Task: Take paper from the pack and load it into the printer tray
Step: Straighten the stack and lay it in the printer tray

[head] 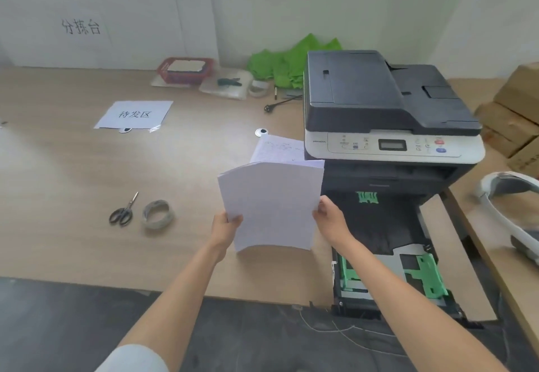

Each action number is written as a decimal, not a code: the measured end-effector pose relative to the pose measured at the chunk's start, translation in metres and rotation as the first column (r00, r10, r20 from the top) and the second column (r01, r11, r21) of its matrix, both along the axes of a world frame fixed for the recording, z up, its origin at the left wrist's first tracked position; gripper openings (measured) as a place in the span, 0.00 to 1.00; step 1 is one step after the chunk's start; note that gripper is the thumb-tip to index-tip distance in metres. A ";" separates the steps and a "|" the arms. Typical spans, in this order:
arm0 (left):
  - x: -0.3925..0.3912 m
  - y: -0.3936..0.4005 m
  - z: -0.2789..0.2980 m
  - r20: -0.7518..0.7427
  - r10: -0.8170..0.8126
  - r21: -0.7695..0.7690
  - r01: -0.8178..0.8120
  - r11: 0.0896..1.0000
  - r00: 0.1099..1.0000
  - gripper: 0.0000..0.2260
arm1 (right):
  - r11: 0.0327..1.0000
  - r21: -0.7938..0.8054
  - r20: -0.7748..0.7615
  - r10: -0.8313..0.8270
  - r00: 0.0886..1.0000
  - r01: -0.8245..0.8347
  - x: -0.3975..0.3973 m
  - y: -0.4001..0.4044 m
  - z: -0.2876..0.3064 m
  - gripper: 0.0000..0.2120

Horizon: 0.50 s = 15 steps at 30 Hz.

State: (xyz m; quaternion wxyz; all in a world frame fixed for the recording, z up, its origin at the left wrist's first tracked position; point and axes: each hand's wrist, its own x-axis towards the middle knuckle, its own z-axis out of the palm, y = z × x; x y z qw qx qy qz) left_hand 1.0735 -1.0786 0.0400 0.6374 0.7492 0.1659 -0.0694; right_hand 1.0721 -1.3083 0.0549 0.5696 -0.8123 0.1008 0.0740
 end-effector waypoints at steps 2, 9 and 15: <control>-0.002 -0.001 -0.011 -0.033 0.008 -0.006 -0.008 1.000 0.999 0.12 | 0.999 -0.031 -0.010 0.027 1.000 -0.027 0.003 0.002 -0.008 0.07; 0.008 -0.002 -0.017 -0.023 0.027 -0.040 -0.028 0.999 0.999 0.12 | 0.993 -0.111 0.123 -0.035 0.992 0.049 0.008 0.007 -0.020 0.10; 0.011 0.001 -0.031 -0.076 -0.022 -0.051 0.018 0.999 0.997 0.12 | 0.993 -0.118 0.100 -0.013 0.995 0.025 0.003 0.010 -0.037 0.10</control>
